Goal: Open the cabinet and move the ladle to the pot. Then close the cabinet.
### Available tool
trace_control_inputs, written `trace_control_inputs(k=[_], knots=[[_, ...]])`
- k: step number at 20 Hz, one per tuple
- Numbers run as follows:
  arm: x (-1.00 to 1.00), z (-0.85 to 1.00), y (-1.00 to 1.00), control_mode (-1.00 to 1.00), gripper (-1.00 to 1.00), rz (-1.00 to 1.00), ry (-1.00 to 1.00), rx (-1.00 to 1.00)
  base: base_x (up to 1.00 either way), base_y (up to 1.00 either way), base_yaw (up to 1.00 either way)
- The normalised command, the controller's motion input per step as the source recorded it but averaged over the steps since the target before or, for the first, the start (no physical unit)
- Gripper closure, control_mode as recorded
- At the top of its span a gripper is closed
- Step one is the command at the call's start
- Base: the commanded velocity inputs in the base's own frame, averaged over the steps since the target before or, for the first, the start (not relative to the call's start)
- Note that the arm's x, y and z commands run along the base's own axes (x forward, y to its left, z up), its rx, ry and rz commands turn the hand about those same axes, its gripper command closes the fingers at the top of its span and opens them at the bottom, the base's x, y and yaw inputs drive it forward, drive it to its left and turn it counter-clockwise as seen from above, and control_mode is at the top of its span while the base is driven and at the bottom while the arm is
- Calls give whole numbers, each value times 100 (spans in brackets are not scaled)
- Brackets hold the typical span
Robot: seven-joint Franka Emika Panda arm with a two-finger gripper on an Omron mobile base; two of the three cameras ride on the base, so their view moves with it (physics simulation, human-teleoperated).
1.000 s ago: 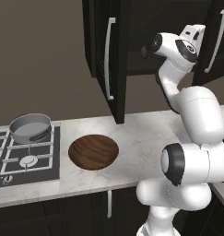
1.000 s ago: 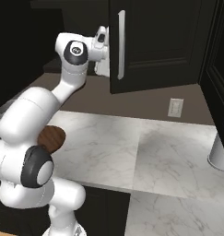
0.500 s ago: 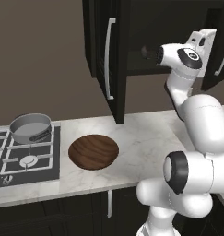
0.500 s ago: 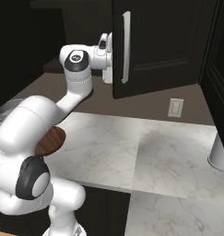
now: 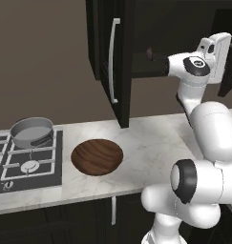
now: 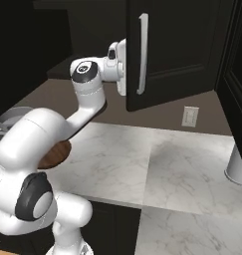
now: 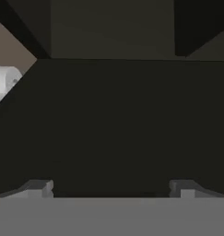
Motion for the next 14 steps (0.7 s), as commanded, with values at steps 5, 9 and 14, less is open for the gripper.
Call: trace_control_inputs(k=[5, 9, 14], knots=[[-34, 0, -38, -100, -100, -8, 0, -5, 0, 0, 0], [-28, 13, -32, -100, -100, -6, 0, 0, 0, 0, 0], [-23, 14, -27, -100, -100, -5, 1, 0, 0, 0, 0]])
